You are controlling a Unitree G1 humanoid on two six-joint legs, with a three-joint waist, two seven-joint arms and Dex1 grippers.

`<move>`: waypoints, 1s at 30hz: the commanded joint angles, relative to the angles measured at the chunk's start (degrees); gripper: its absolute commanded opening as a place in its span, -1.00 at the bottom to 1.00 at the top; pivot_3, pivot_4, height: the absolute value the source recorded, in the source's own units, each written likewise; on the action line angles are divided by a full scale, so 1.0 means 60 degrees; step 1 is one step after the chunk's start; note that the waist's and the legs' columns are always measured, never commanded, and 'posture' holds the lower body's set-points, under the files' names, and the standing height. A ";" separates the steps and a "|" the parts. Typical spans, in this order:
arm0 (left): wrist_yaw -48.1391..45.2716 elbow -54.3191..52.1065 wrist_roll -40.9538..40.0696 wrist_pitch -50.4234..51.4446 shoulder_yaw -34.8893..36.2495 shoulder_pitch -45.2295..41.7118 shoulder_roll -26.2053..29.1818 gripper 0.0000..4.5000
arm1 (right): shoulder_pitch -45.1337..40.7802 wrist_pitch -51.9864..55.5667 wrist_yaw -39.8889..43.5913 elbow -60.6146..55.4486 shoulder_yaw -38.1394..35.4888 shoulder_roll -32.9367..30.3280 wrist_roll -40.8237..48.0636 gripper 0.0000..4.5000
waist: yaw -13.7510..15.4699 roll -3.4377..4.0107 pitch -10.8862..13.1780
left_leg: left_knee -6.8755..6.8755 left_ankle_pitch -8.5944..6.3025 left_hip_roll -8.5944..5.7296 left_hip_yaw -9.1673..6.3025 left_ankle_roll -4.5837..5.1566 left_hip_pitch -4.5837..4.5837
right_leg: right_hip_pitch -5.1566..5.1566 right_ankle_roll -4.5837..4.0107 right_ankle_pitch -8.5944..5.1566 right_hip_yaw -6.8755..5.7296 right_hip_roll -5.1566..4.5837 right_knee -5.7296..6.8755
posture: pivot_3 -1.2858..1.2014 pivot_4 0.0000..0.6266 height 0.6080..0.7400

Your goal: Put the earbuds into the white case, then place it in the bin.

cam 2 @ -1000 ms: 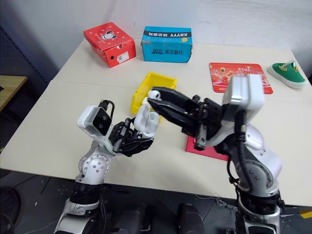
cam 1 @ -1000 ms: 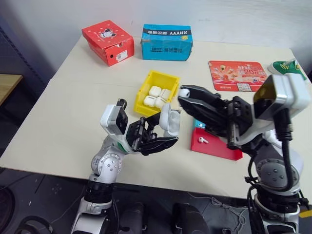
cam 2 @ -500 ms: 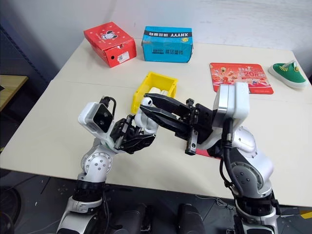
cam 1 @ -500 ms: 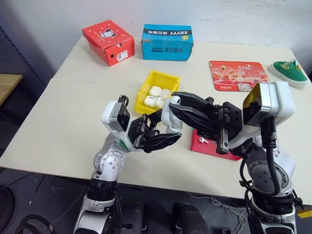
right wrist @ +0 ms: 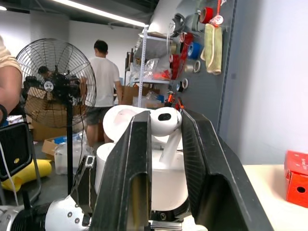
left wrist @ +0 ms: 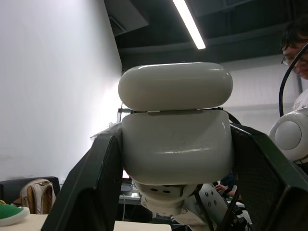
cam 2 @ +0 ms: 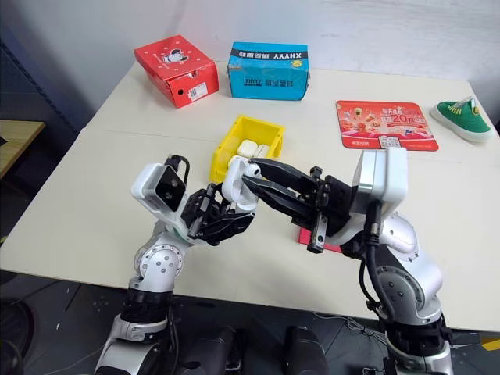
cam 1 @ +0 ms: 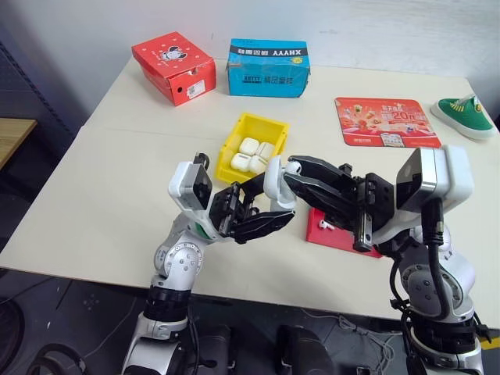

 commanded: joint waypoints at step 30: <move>-0.0619 -0.0185 0.0101 -0.0582 0.0537 0.0362 0.0567 0.25 | 0.4782 -0.0978 0.1220 0.3187 -0.6225 -0.3329 -0.1381 0.99 | 0.0124 -0.0003 0.0002 | -0.0011 -0.0019 -0.0010 -0.0017 0.0033 -0.0005 | 0.0053 0.0001 0.0001 -0.0045 -0.0006 -0.0079 | 0.03 -0.52 1.00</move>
